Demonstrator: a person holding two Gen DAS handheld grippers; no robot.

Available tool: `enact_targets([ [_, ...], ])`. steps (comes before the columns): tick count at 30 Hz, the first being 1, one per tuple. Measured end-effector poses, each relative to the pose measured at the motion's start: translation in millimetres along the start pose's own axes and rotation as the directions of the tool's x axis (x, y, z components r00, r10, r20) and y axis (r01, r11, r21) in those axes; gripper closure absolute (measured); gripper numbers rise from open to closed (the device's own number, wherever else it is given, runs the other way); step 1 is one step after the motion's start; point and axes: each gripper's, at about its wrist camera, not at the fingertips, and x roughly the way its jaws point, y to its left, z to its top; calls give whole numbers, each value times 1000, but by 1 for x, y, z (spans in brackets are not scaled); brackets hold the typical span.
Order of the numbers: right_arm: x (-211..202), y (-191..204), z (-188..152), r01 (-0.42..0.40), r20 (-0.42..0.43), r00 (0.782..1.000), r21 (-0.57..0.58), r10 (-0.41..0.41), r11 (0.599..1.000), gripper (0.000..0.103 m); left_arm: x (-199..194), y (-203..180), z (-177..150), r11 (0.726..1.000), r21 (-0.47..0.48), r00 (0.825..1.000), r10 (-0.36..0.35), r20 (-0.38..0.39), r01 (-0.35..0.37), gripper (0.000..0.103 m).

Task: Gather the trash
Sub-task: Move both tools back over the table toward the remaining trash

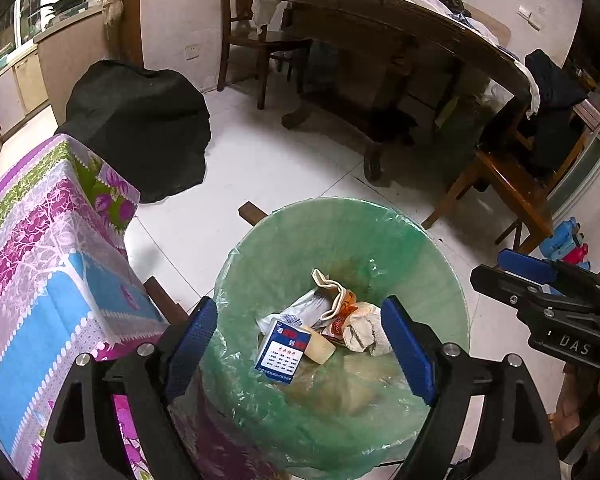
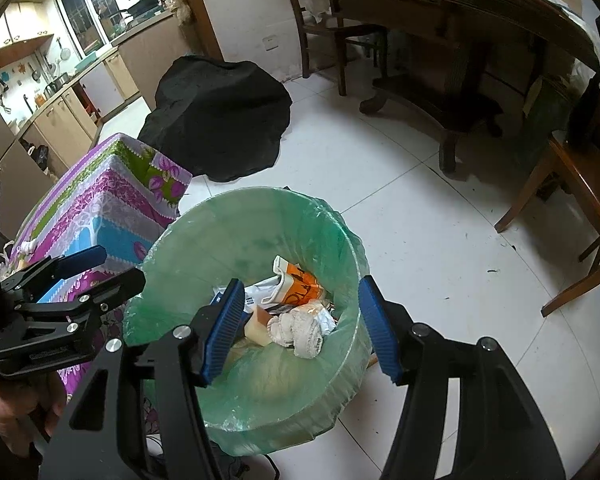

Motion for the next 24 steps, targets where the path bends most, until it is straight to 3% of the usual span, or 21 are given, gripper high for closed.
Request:
enact_targets([
  [7,-29,13,-10,-40,102,994,-14,41,999,43,-28,10,-12,1000,-5,999,-2,42,2,19],
  [12,-59,52,-35,-76,218,971,-99,96,992,36,-71,41,-47,1000,-12,994,16,105,-15,19],
  [18,-72,117,-65,-150,270,940,-224,209,963,30,-141,128,-103,989,-139,982,73,176,-49,19],
  [24,-60,190,-86,-254,205,920,-334,333,907,28,-230,233,-167,956,-252,947,215,240,-153,19],
])
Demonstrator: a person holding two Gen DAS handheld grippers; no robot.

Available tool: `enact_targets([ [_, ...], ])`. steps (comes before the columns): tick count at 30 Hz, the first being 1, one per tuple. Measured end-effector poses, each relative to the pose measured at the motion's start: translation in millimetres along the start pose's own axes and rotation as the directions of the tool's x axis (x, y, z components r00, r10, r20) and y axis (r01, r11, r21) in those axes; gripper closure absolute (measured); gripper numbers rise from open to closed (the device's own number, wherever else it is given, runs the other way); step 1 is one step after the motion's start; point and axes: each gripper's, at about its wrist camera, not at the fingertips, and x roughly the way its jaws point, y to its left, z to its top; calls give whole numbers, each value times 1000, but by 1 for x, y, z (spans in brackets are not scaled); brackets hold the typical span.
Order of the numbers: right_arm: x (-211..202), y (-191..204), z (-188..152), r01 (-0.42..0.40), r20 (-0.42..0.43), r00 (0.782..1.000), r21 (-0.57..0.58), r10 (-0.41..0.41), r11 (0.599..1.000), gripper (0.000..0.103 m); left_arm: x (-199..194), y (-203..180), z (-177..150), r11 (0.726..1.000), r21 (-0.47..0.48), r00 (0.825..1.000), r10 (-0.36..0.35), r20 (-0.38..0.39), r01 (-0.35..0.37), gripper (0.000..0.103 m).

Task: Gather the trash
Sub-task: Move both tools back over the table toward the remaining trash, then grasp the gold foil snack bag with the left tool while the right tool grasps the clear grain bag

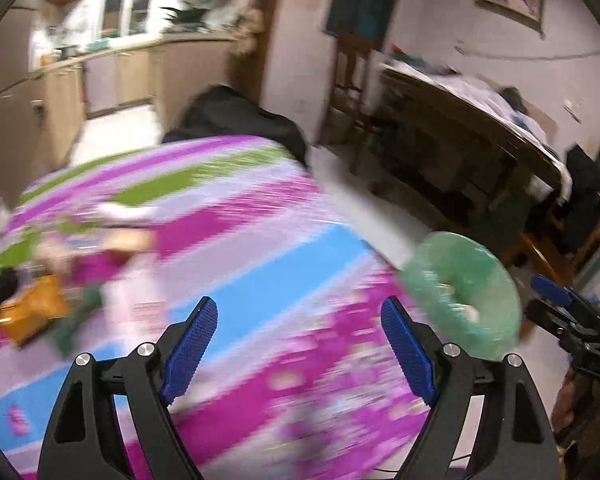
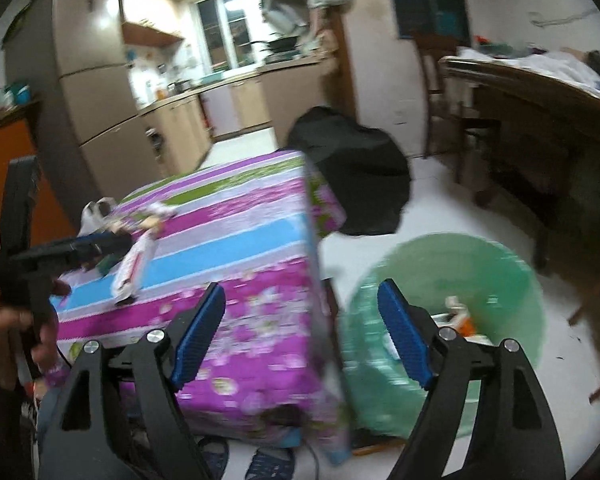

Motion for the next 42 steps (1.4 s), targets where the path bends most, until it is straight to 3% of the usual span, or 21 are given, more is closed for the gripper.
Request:
enact_targets([
  [7,30,37,-10,-67,-68,995,-13,66,998,27,-44,174,-18,985,-34,986,166,-29,-167,19],
  [11,42,54,-14,-86,-98,992,-18,84,996,26,-43,222,-27,985,32,981,170,-93,-168,19],
  [16,54,85,-16,-128,-136,984,-53,119,990,26,-21,224,-32,980,141,977,161,-138,-141,19],
  [21,73,112,-10,-196,-180,966,-51,184,979,26,6,228,-30,960,228,963,204,-175,-162,20],
  [26,98,145,-1,-300,-231,930,-31,286,953,26,16,233,-29,953,265,958,204,-202,-147,43],
  [27,108,154,2,-318,-245,921,-29,302,947,26,16,234,-29,953,260,959,207,-195,-153,57],
  [28,116,159,4,-330,-256,914,-25,313,944,26,16,235,-28,957,249,960,202,-193,-151,61],
  [31,146,182,11,-374,-297,887,-12,354,927,29,10,231,-30,961,232,967,192,-167,-151,68],
  [33,165,196,15,-374,-326,881,-33,344,927,41,2,229,-33,968,202,973,182,-143,-151,71],
  [42,215,235,23,-276,-355,912,-164,204,947,46,-50,238,-40,984,12,983,178,-36,-178,72],
])
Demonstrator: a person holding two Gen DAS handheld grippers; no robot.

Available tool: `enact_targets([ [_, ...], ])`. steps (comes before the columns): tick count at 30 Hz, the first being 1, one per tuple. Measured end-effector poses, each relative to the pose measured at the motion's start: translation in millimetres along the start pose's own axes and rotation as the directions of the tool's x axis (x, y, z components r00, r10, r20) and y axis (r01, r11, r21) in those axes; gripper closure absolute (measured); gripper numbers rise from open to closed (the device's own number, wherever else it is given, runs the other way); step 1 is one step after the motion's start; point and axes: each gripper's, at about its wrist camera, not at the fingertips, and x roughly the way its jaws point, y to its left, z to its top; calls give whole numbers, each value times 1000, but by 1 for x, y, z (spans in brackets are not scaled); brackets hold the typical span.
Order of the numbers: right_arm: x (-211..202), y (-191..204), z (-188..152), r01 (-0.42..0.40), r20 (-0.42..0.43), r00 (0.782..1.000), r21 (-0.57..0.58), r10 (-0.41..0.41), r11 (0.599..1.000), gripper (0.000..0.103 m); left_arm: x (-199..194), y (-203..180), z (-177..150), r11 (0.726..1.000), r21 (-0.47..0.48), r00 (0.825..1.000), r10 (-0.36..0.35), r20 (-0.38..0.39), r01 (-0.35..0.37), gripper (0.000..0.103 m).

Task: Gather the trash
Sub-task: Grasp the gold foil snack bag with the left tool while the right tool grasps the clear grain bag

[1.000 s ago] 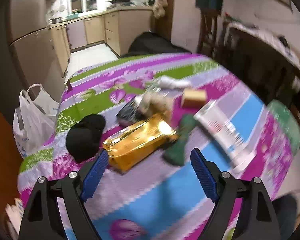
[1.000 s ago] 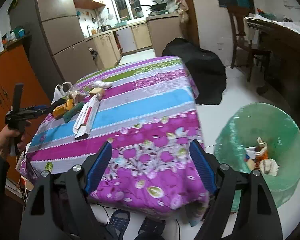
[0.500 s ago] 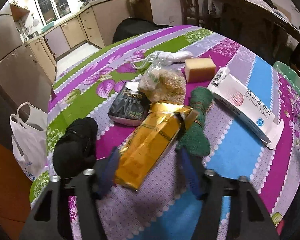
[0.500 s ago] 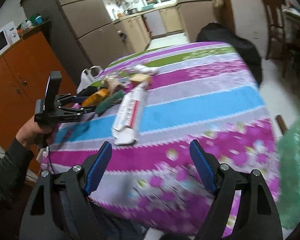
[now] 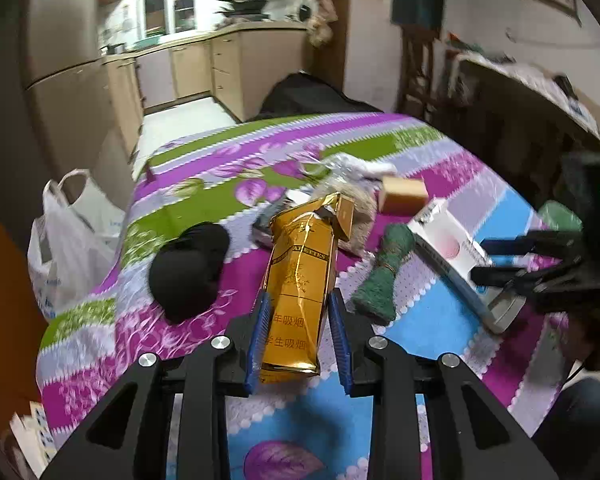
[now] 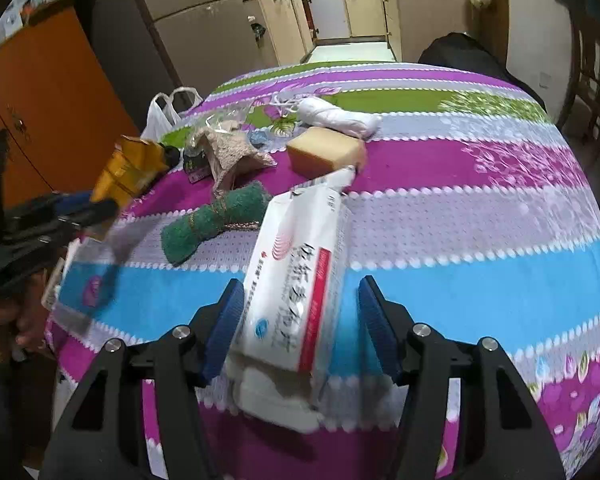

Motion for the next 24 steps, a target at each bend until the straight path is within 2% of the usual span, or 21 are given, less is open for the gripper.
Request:
enact_targets([
  [2,1,6,3,25,11,1000,-12,-24,1000,46,-8,6,-2,999,-40,1000,8,18,-7,72],
  [6,-16,9,5,95,96,991,-29,-92,995,46,-18,18,-5,994,-107,999,-2,37,6,72],
  [8,-23,11,10,90,138,987,-25,-86,996,46,-22,24,-5,991,-135,999,-7,51,14,72],
  [10,-21,13,22,45,159,986,-32,-39,999,45,-25,29,-6,987,-159,998,-9,62,18,72],
  [12,-6,23,41,-45,125,991,-69,53,997,42,-23,32,-5,983,-180,998,-15,62,26,72],
  [14,17,32,59,-93,69,993,-100,100,991,39,-20,33,-5,982,-188,998,-21,57,31,72],
  [19,49,51,87,-101,33,994,-147,107,984,39,-13,33,-5,976,-213,998,-41,54,51,72],
  [22,69,54,99,-70,-10,998,-138,70,988,40,-9,30,-4,973,-220,997,-55,52,65,72],
  [24,79,52,101,-46,-41,998,-126,41,991,53,-8,29,-3,973,-221,997,-60,53,70,72],
])
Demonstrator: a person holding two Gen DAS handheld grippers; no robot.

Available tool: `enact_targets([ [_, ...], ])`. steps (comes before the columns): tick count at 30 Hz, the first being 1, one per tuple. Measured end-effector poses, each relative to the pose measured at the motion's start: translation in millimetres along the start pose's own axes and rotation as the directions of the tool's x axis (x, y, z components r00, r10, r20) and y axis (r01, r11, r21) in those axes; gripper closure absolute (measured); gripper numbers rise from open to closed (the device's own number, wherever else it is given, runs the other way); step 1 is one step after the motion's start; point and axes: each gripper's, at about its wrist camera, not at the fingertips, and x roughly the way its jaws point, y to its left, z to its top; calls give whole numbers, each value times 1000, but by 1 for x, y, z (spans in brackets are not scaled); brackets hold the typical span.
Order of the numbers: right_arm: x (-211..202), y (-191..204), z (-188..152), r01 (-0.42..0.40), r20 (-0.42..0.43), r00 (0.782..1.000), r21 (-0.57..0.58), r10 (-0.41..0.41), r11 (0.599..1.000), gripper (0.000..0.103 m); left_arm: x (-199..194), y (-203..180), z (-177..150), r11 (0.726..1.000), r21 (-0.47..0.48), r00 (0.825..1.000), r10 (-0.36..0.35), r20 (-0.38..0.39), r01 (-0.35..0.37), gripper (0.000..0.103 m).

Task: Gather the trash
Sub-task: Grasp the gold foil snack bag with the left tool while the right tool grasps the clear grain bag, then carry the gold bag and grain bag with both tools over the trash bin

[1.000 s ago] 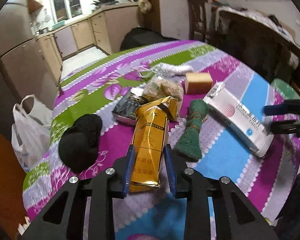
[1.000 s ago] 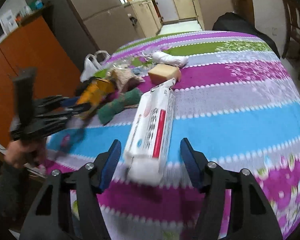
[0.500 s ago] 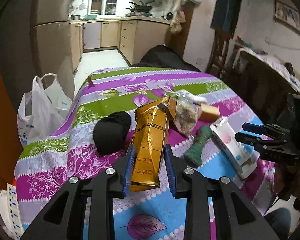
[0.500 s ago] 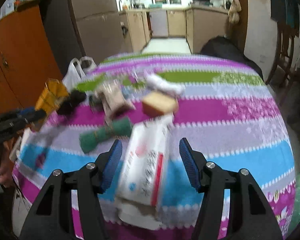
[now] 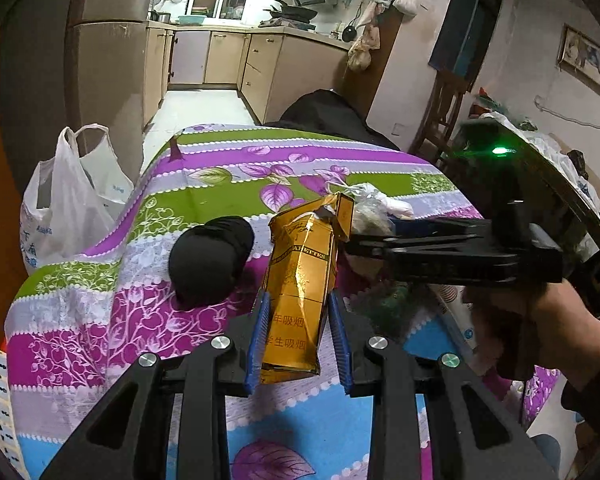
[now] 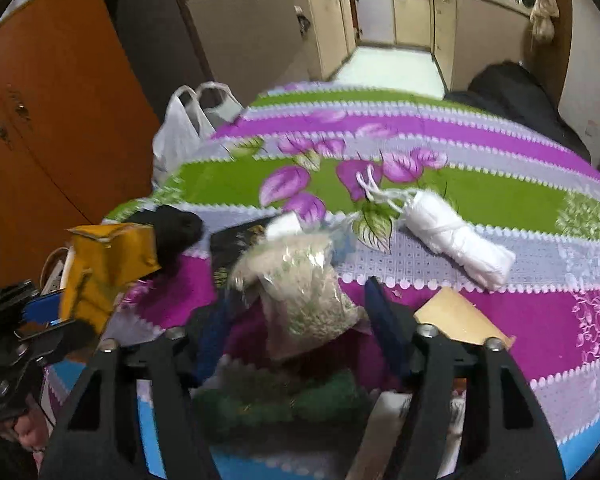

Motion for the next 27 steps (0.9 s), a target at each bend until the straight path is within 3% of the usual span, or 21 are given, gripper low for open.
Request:
enact_targets([
  [1,-2,-4,-4,5,2,1000,4,-6,1000,56,0,0,0,1000,-1,1000,0,1,0,72],
  [3,-10,-7,-7,-4,23,1000,16,4,1000,72,0,0,0,1000,-7,1000,-1,5,1,72],
  [9,-73,-9,-18,-32,195,980,34,25,999,73,-8,0,1,999,-48,1000,8,27,-6,72],
  [15,-159,-14,-41,16,332,943,42,-30,999,73,-30,-27,6,999,-46,997,-10,81,14,72],
  [22,-231,-35,-85,130,376,913,94,-156,987,72,-50,-95,19,995,14,986,-103,128,102,72],
  [27,-274,-59,-117,199,390,887,162,-248,967,72,-53,-173,22,976,91,971,-208,122,198,72],
])
